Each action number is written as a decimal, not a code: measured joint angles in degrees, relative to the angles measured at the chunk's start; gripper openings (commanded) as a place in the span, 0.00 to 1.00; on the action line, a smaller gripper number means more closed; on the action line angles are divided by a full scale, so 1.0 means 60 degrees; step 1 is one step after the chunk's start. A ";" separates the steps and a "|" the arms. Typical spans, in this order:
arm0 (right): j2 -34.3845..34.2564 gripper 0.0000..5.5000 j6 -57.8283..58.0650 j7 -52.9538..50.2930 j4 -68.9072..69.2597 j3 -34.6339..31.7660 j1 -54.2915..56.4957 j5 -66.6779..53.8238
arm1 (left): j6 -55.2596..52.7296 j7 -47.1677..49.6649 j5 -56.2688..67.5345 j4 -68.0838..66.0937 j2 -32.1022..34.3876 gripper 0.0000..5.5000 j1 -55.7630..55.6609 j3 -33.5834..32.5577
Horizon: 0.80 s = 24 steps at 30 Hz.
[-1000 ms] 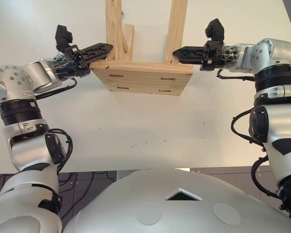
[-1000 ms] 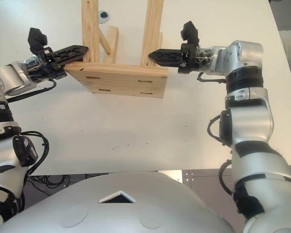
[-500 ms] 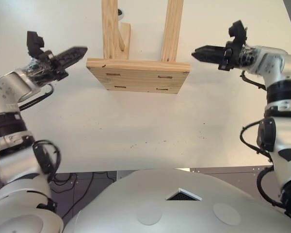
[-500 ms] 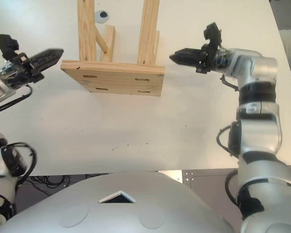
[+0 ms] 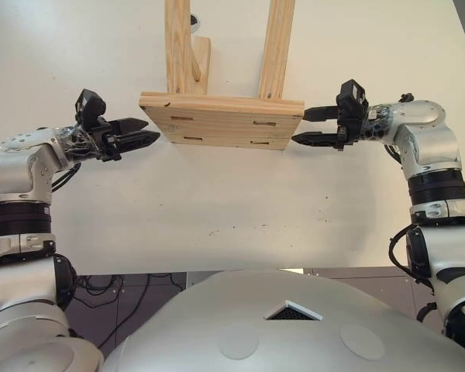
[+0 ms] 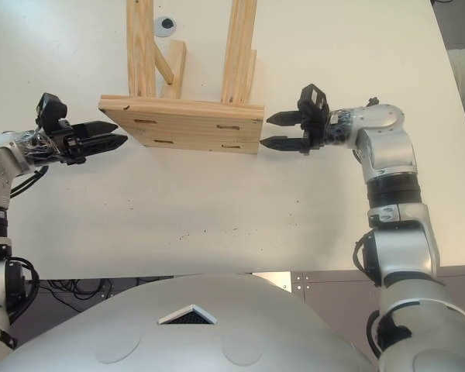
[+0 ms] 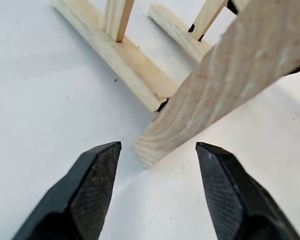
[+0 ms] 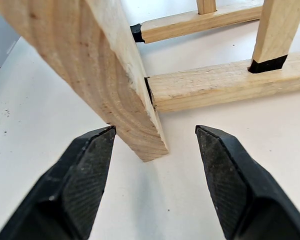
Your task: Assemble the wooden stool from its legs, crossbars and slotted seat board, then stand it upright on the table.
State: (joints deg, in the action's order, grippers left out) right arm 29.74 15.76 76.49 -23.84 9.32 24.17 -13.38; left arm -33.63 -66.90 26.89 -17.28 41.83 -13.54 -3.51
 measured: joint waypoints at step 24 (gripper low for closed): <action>-0.0227 0.33 0.2101 0.0140 0.0618 0.0152 0.0283 -0.0447 | -0.0697 -0.1615 0.0168 0.0544 0.0193 0.43 -0.0312 0.0620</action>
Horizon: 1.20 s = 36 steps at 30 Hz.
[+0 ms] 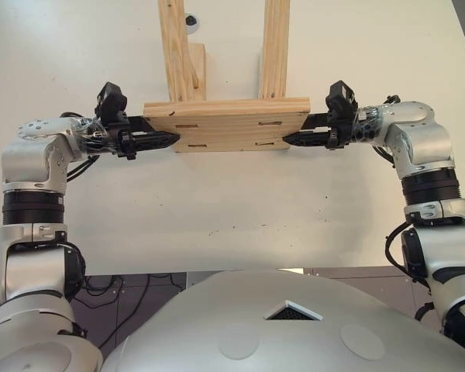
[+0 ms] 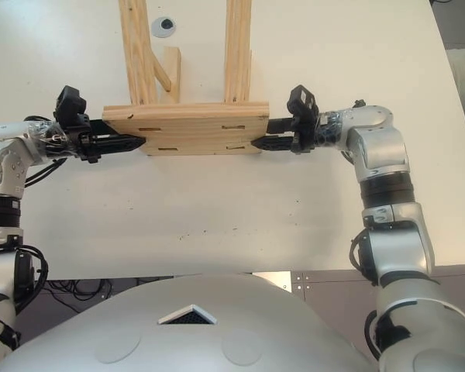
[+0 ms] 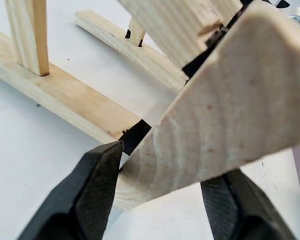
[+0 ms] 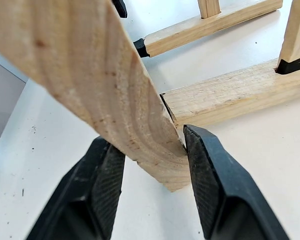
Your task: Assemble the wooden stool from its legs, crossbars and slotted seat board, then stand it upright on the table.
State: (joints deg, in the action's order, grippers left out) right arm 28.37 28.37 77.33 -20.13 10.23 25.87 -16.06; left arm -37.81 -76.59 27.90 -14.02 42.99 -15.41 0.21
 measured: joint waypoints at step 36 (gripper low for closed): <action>-0.0904 0.66 0.7886 -0.4392 -0.4034 -0.5680 0.4386 -0.4521 | -0.7211 1.2410 0.5193 -0.2328 -0.3295 0.53 -0.5712 -0.8968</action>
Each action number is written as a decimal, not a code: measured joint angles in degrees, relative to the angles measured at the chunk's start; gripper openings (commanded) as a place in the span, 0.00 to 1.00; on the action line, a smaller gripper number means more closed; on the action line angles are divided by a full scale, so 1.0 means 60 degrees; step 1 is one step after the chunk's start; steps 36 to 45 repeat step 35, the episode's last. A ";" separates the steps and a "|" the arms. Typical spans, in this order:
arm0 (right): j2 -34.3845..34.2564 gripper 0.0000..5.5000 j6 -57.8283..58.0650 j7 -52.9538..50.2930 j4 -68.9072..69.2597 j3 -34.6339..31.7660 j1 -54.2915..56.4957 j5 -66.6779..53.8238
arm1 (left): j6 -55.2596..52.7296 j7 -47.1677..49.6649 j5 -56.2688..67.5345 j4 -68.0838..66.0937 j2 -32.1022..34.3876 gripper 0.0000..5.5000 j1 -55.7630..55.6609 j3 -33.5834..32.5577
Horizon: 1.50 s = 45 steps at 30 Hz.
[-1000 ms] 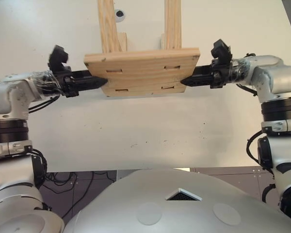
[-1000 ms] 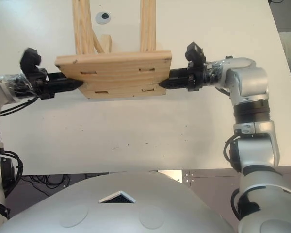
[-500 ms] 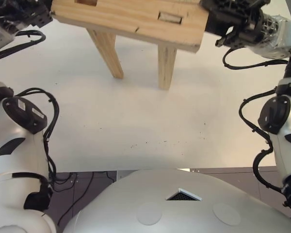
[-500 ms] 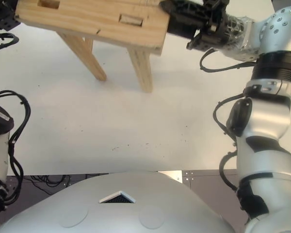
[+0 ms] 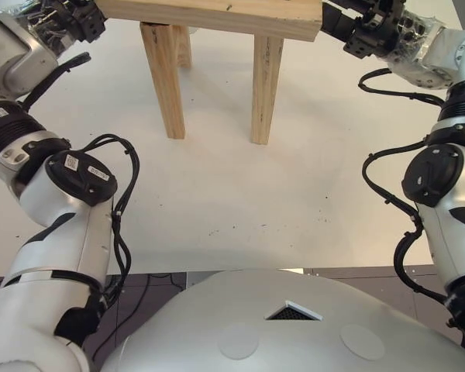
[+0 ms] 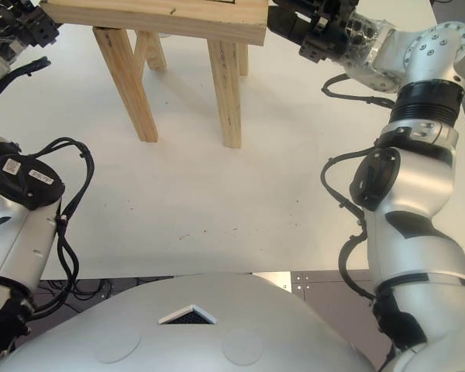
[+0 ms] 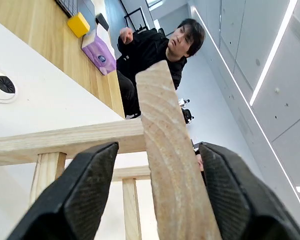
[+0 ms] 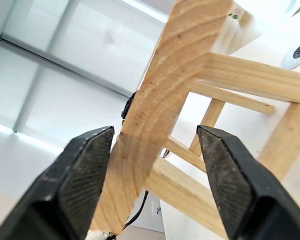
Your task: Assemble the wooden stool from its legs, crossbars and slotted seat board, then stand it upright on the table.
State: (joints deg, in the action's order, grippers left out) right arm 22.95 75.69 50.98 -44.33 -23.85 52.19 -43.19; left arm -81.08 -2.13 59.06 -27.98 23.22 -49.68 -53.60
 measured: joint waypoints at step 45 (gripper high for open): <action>-0.3682 0.00 -1.0191 -0.7290 0.9468 0.4141 -0.8948 0.6441 | 1.2258 -0.0269 -0.8161 0.6728 -0.3957 0.00 0.9824 0.8224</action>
